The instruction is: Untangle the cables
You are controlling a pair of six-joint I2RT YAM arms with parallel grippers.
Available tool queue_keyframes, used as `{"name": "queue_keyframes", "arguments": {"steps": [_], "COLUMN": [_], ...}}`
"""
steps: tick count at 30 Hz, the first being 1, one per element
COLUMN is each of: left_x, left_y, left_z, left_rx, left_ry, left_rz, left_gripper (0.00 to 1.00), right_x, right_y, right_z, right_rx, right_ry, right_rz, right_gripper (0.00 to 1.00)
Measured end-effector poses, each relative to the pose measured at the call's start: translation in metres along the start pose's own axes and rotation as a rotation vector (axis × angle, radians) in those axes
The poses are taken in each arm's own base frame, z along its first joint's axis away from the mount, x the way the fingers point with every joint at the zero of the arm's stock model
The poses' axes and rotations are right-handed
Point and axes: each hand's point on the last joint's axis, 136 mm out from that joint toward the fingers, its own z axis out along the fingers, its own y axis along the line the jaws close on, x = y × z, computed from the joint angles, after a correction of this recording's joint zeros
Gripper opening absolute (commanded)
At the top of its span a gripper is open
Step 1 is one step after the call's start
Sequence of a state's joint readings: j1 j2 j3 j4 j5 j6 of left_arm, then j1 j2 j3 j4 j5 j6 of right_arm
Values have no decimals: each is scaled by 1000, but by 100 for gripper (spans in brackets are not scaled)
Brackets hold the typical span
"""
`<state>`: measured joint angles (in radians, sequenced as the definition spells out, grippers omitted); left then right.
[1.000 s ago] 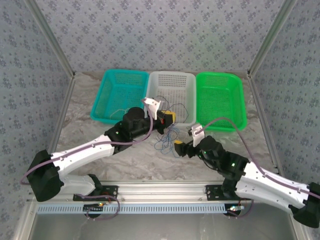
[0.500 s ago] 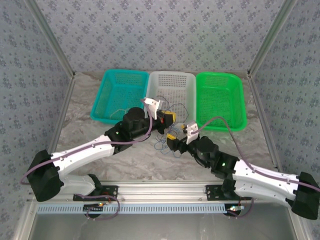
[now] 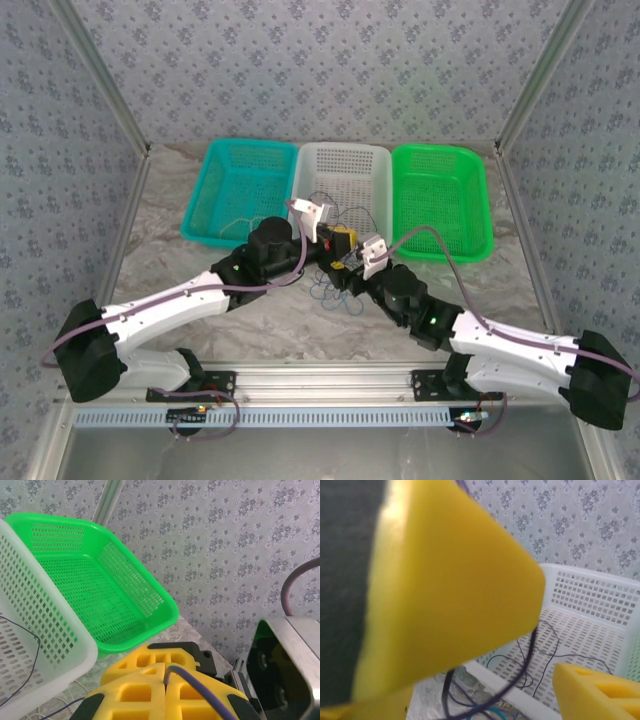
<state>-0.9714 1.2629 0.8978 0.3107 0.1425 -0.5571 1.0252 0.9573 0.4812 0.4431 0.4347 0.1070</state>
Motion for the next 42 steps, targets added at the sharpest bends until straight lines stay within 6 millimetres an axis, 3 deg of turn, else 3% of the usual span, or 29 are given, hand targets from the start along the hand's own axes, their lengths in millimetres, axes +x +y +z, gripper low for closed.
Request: {"name": "queue_keyframes", "arguments": {"steps": [3,9,16,19,25,28,36,42], "left_x": [-2,-6,-12,-31,-85,-101,-124,-165], "left_y": [-5,-6,-6,-20,-61,-72,-78,-82], "left_z": [0,-2,-11,-22,-49,-56,-64,-82], "left_rx": [13,11,-16,15,100,122,111,87], "left_ry": [-3,-15,-20,-67,-204,-244,-294,-379], "left_rz": [-3,-17,-6,18,78,99,144,186], "left_gripper": [0,0,0,0,0,0,0,0], "right_x": [4,13,24,50,130,155,180,197], "right_y": [-5,-14,-13,-16,-28,-31,-30,-36], "right_z": [5,20,24,21,-1,-12,-28,-39], "right_rx": [22,66,65,77,126,142,163,202], "right_ry": [9,47,76,146,361,425,489,517], "right_rz": [-6,7,69,93,110,127,172,203], "right_gripper": [71,55,42,42,41,41,41,41]}}
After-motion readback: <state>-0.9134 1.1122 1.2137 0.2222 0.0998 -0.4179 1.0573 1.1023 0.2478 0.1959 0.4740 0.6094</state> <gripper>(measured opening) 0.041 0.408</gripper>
